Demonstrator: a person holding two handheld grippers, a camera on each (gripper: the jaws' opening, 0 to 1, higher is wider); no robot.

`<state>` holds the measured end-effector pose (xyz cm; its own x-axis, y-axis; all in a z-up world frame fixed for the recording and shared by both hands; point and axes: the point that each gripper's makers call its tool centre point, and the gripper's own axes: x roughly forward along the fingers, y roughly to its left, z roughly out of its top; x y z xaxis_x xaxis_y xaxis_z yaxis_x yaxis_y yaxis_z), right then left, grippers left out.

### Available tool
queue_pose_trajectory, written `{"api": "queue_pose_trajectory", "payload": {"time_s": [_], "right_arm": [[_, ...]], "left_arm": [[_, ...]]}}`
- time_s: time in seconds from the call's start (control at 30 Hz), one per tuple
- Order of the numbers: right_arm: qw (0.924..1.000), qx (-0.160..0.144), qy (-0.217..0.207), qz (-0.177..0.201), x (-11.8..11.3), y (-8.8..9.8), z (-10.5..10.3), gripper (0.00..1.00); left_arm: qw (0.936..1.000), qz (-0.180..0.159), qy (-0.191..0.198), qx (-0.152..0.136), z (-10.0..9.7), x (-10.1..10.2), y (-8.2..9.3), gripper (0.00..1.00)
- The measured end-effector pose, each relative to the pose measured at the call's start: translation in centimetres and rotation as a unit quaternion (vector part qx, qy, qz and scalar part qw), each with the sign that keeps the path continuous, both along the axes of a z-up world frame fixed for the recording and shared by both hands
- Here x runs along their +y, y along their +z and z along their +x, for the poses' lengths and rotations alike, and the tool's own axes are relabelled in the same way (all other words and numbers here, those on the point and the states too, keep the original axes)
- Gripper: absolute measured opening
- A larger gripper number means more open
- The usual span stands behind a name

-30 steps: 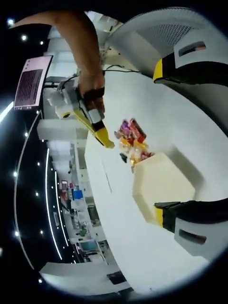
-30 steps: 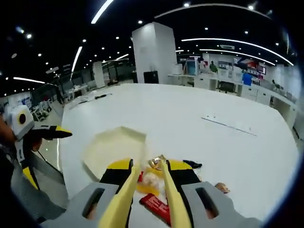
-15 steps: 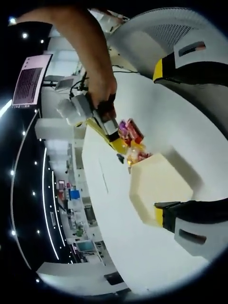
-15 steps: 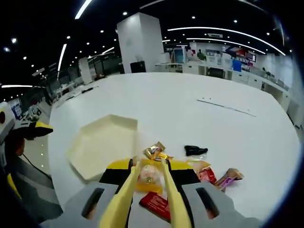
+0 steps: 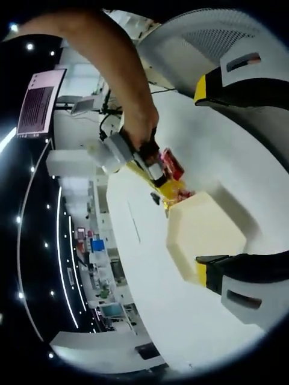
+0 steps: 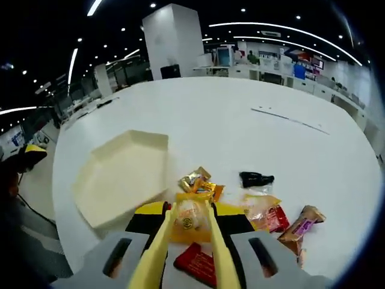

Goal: Place the target food into the container with the food tongs after gripping and lifting it, then release it inside without dropping or visibly crushing the food.

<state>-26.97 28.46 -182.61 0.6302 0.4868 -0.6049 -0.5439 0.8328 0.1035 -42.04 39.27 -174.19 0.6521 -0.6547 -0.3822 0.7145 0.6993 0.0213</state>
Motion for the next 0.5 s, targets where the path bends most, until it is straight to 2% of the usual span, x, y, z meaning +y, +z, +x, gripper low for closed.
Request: {"api": "queue_pose_trajectory", "payload": {"time_s": [0.13,0.23,0.4,0.5], "right_arm": [[0.9999,0.017,0.000,-0.004,-0.09,-0.16,-0.08,0.26],[0.9997,0.009,0.016,-0.019,0.00,-0.09,-0.10,0.22],[0.9994,0.018,0.023,-0.019,0.10,0.35,-0.02,0.19],[0.9995,0.020,0.022,-0.015,-0.23,0.76,0.03,0.19]], "left_arm": [[1.0000,0.000,0.002,0.002,0.06,0.01,-0.04,0.98],[1.0000,0.003,0.000,0.003,0.01,-0.04,-0.13,0.98],[1.0000,-0.006,-0.005,0.003,-0.10,-0.33,0.04,0.99],[1.0000,0.007,-0.003,0.002,-0.03,-0.08,-0.24,0.96]]}}
